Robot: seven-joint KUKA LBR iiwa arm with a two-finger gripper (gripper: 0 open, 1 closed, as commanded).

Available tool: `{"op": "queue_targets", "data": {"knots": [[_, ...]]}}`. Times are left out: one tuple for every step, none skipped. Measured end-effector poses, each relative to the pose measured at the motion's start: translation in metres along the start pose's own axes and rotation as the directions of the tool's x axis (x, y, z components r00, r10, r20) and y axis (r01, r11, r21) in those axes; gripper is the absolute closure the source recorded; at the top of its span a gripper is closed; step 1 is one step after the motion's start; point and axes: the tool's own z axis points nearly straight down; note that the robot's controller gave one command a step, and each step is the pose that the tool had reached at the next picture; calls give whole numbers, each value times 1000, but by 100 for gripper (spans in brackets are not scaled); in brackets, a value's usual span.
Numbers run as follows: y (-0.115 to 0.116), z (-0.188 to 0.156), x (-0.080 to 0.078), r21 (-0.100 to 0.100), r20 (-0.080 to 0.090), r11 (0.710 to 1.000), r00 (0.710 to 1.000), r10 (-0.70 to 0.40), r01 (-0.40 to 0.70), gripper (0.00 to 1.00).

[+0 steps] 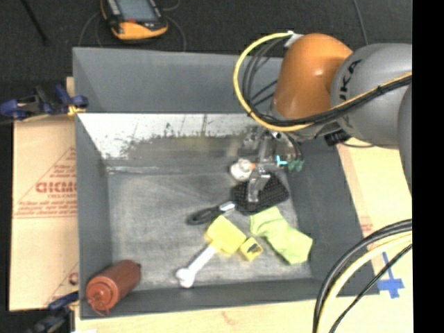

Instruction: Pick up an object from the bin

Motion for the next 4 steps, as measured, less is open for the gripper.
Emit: {"op": "queue_targets", "data": {"knots": [[0, -5, -2, 0, 8, 1000, 1000, 0, 0, 0], [-9, 15, -9, 3, 12, 977, 977, -213, 213, 0], [-16, 87, -15, 3, 10, 920, 920, -392, 392, 0], [-17, 77, -11, 1, -4, 920, 920, -392, 392, 100]]}}
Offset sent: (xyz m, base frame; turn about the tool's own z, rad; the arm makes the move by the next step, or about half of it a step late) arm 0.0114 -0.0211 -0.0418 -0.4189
